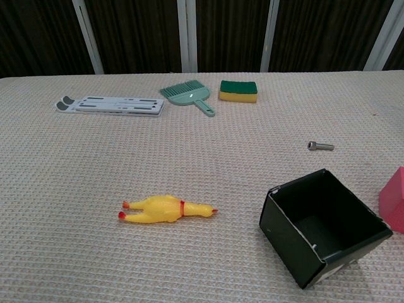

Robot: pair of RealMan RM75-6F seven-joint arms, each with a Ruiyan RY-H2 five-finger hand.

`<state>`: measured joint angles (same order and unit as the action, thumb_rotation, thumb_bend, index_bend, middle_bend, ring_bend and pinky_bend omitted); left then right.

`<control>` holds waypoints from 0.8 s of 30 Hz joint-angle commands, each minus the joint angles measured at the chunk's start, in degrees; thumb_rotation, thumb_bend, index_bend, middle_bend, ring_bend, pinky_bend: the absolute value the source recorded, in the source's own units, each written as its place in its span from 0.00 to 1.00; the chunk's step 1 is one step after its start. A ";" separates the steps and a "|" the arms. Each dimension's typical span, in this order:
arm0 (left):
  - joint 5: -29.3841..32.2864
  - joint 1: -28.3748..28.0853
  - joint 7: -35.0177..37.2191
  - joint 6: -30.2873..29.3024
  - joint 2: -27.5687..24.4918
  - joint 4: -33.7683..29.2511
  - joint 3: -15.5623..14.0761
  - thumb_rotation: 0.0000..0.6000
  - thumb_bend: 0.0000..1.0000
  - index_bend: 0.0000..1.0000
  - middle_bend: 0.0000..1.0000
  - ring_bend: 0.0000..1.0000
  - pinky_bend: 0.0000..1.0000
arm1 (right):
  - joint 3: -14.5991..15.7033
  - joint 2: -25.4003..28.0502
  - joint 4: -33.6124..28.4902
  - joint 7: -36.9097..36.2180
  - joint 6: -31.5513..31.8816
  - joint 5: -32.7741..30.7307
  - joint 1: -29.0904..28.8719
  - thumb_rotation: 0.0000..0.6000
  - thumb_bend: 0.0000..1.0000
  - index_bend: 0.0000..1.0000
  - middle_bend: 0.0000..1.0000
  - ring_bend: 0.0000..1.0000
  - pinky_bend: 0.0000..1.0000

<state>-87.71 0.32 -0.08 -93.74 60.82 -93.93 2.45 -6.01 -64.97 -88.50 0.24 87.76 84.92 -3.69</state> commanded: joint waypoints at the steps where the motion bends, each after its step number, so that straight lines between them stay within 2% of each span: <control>1: 0.38 -0.04 -0.37 0.08 0.06 -0.11 0.33 1.00 0.23 0.11 0.00 0.00 0.00 | 0.16 0.36 -1.09 -1.26 -0.85 -0.34 -0.11 1.00 0.02 0.11 0.03 0.04 0.00; 24: 0.00 0.12 -4.59 -0.10 1.54 -0.75 0.27 1.00 0.23 0.11 0.00 0.00 0.00 | 0.10 -0.60 -0.03 -4.15 -1.53 -0.12 -0.59 1.00 0.02 0.11 0.03 0.04 0.00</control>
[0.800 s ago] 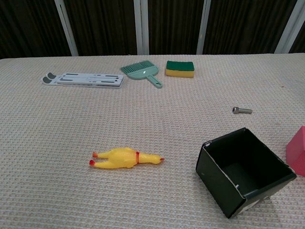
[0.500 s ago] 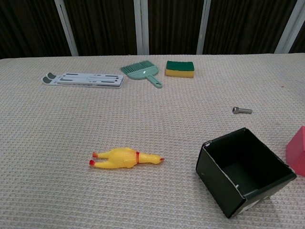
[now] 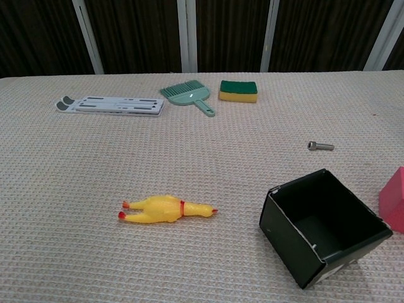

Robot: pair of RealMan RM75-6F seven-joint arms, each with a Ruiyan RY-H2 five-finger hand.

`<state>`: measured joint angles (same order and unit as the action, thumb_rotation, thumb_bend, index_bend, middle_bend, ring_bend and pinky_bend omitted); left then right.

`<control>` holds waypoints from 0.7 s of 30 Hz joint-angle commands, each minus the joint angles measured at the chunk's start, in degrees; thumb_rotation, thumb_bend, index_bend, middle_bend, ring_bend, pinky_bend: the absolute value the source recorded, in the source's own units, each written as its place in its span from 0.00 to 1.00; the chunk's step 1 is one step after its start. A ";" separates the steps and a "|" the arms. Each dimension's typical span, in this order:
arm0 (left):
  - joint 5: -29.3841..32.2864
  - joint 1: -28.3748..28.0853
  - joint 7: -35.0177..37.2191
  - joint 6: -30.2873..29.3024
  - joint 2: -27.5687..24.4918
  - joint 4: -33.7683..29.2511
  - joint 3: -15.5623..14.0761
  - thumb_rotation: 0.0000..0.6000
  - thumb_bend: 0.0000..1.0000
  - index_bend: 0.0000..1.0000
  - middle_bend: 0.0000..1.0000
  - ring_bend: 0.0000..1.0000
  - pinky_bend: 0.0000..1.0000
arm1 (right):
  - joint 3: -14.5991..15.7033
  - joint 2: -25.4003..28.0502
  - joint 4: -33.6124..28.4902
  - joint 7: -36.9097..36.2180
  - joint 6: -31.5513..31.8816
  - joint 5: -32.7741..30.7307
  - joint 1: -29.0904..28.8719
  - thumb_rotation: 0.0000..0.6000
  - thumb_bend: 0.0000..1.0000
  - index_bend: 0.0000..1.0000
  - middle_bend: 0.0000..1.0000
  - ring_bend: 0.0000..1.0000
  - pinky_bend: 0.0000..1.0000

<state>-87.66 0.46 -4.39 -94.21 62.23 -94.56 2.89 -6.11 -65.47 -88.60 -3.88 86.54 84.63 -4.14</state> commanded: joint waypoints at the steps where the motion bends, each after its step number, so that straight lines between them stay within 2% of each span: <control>1: -0.03 -0.07 -0.23 0.52 0.08 -0.20 -0.19 1.00 0.23 0.11 0.00 0.00 0.00 | 0.24 -0.18 0.11 0.04 -0.38 0.26 -0.21 1.00 0.02 0.11 0.03 0.04 0.00; 14: 0.52 -0.09 0.05 0.50 0.14 -0.08 0.37 1.00 0.23 0.11 0.00 0.00 0.00 | 0.78 -2.30 -0.25 3.18 -1.38 1.66 -1.50 1.00 0.02 0.11 0.04 0.04 0.00; 17: 0.83 -0.22 -0.95 0.93 0.41 -0.14 0.38 1.00 0.23 0.11 0.00 0.00 0.00 | 0.14 -2.84 -0.90 3.67 -1.92 2.08 -2.63 1.00 0.02 0.12 0.06 0.04 0.00; 21: 0.60 -0.53 -2.07 1.54 0.79 -0.48 0.18 1.00 0.23 0.11 0.00 0.00 0.00 | -2.08 -1.93 -3.67 5.87 -7.38 0.39 -6.81 1.00 0.02 0.12 0.06 0.04 0.00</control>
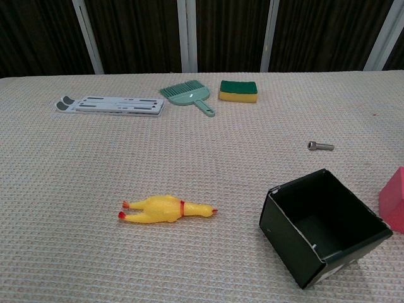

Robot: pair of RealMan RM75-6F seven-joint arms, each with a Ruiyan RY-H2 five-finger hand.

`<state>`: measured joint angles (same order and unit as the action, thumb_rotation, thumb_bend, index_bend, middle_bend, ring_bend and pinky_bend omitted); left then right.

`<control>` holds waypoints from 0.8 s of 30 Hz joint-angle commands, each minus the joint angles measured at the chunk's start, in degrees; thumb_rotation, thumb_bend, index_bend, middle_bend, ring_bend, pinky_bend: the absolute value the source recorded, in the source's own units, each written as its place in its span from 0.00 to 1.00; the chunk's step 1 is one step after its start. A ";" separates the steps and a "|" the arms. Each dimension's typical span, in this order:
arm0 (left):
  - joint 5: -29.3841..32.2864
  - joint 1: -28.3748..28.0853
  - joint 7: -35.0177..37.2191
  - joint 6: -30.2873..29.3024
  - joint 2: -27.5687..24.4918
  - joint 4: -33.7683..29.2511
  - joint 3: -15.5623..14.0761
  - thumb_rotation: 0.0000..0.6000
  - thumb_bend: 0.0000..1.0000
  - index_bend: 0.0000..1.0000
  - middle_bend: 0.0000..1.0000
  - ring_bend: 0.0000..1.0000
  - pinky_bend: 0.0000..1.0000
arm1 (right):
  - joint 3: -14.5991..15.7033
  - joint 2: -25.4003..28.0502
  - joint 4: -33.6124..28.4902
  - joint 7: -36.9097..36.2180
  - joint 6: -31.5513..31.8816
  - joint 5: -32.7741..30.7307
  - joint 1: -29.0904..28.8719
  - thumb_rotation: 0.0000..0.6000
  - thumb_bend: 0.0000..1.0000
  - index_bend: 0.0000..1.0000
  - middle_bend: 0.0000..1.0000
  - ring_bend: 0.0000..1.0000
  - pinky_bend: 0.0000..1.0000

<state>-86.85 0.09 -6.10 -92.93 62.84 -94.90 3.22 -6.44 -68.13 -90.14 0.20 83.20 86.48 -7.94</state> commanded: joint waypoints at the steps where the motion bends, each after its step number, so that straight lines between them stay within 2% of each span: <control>1: -0.39 -0.18 -0.43 0.29 0.18 -0.17 -0.23 1.00 0.23 0.11 0.00 0.00 0.00 | -2.42 1.18 -2.91 2.69 -5.48 -2.26 -4.03 1.00 0.02 0.12 0.06 0.04 0.00; 5: -0.40 -0.04 -0.37 0.00 0.14 -0.15 -0.16 1.00 0.23 0.11 0.00 0.00 0.00 | -6.40 3.05 -7.62 9.57 -12.99 -8.75 -9.49 1.00 0.02 0.13 0.06 0.04 0.00; 8: 0.04 0.02 -0.35 -0.05 0.15 -0.12 0.04 1.00 0.23 0.11 0.00 0.00 0.00 | -8.11 3.37 -10.04 13.30 -16.88 -12.71 -12.41 1.00 0.02 0.13 0.07 0.04 0.00; 11: 0.45 0.00 -0.43 0.00 0.22 -0.09 0.27 1.00 0.23 0.11 0.00 0.00 0.00 | -10.59 2.74 -13.59 18.89 -21.65 -21.61 -16.57 1.00 0.02 0.14 0.07 0.05 0.00; 14: 0.27 -0.08 -0.48 0.06 0.27 -0.03 0.25 1.00 0.23 0.11 0.00 0.00 0.00 | -12.41 0.62 -14.65 24.76 -22.17 -29.40 -20.02 1.00 0.02 0.17 0.07 0.05 0.00; 19: 0.33 -0.15 -0.50 0.25 0.25 0.02 0.26 1.00 0.23 0.11 0.00 0.00 0.00 | -14.08 -5.72 -12.77 36.65 -18.62 -42.79 -26.28 1.00 0.02 0.25 0.07 0.05 0.00; 24: 0.81 -0.40 -0.70 0.85 0.32 0.04 0.42 1.00 0.23 0.11 0.00 0.00 0.00 | -15.28 -10.53 -9.30 38.81 -19.02 -50.81 -30.57 1.00 0.05 0.33 0.08 0.07 0.00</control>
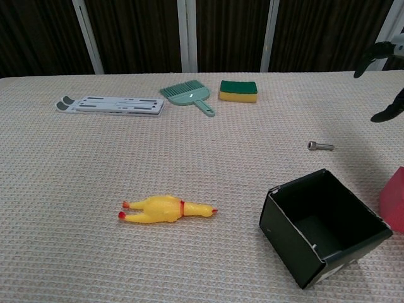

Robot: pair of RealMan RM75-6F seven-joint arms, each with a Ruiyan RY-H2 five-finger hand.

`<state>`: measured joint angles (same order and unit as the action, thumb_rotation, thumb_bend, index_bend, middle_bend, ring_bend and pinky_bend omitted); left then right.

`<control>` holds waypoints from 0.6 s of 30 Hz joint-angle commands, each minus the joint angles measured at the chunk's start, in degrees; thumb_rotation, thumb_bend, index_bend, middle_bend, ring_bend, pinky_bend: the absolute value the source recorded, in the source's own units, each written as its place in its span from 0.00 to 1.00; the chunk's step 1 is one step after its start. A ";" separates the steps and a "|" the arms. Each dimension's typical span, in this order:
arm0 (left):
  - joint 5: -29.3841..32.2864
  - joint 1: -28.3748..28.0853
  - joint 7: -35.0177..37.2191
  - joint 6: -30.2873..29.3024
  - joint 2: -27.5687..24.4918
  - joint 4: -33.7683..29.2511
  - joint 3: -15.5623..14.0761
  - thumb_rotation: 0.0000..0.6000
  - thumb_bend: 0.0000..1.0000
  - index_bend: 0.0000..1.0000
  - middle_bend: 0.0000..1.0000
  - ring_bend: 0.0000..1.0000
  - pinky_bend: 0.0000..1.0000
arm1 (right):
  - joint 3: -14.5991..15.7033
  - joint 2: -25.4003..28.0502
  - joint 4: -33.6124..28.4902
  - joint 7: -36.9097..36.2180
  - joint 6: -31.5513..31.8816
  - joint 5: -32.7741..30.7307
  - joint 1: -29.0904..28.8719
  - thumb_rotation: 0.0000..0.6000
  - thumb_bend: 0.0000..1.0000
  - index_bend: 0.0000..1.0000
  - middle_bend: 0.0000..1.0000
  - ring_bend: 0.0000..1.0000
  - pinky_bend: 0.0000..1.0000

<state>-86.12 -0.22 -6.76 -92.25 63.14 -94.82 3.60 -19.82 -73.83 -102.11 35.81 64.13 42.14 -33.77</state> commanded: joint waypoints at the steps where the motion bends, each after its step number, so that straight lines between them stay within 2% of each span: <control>1: 0.04 -0.12 -0.03 0.19 0.02 -0.06 0.02 1.00 0.22 0.11 0.00 0.00 0.00 | -1.96 -5.43 3.44 3.18 0.04 -6.90 -5.21 1.00 0.07 0.35 0.08 0.07 0.00; 12: 0.46 -0.29 0.24 0.44 0.03 0.04 0.31 1.00 0.23 0.11 0.00 0.00 0.00 | 0.19 -12.73 12.53 5.05 2.19 -9.68 -8.99 1.00 0.16 0.42 0.08 0.08 0.00; 18: 0.43 -0.18 0.48 0.14 0.04 0.15 0.38 1.00 0.23 0.11 0.00 0.00 0.00 | 0.93 -14.75 16.47 4.28 2.09 -10.82 -9.22 1.00 0.23 0.47 0.08 0.09 0.00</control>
<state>-85.69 -0.41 -6.30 -92.10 63.16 -94.68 3.97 -19.21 -88.03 -86.45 40.47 66.28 31.64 -42.94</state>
